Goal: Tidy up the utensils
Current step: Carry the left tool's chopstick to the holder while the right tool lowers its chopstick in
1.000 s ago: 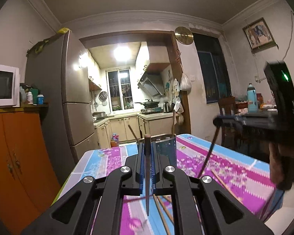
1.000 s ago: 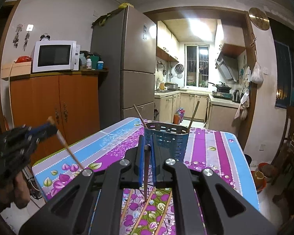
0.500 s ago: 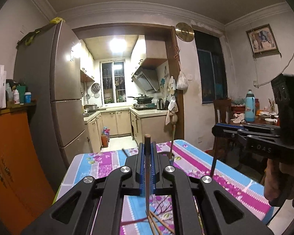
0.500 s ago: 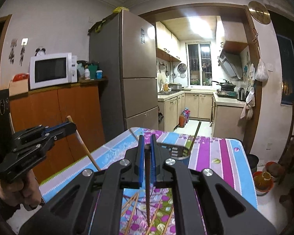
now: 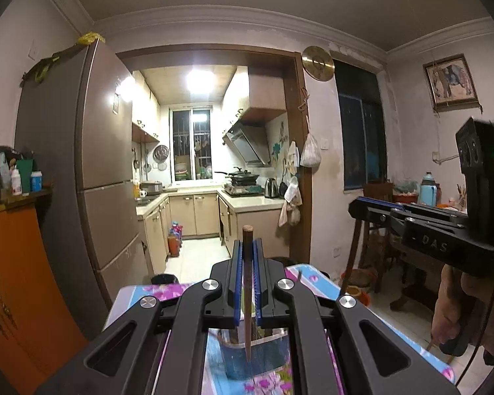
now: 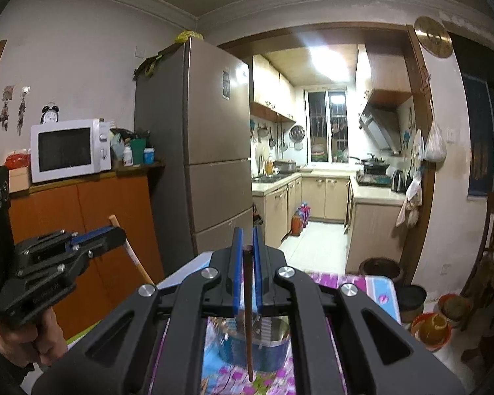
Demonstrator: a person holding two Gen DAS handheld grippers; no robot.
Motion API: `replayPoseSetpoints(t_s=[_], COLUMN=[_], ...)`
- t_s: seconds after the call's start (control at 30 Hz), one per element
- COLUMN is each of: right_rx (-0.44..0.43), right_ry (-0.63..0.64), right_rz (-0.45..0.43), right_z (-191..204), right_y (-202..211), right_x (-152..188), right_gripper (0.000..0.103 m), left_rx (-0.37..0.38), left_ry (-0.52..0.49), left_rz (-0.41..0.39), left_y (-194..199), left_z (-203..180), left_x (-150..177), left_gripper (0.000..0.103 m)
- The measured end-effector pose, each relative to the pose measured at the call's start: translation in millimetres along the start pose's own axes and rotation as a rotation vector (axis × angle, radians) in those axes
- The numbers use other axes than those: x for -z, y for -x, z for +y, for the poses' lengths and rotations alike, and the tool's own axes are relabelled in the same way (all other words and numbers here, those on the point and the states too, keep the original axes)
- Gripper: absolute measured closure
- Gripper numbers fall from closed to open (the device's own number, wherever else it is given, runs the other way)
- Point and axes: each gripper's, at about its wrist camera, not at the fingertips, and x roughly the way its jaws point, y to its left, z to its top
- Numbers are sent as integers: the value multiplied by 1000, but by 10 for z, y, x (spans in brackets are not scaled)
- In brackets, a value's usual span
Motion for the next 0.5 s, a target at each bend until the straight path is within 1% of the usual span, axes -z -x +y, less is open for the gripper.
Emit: replayPoseSetpoints(t_s=[0.13,0.27,0.37,0.5], right_rx=[7,15,13,13], right_ry=[16,26,12,-13], right_rz=[-25,-33,-23,8], right_z=[-61,-136,-215,-325], right_y=[-222,-454,-606,-826], right_x=[-218,-284,-232,-85], right_gripper=[98,98,98,98], left_rx=[-20,-35,-39,-43], left_ry=[2,11,27,25], left_rz=[-7,-5,15,54], left_y=[-248,-490,-711,-961], left_z=[5,40,87,121], left_x=[-152,-174,-121,53], left_gripper=[96,96,96,96])
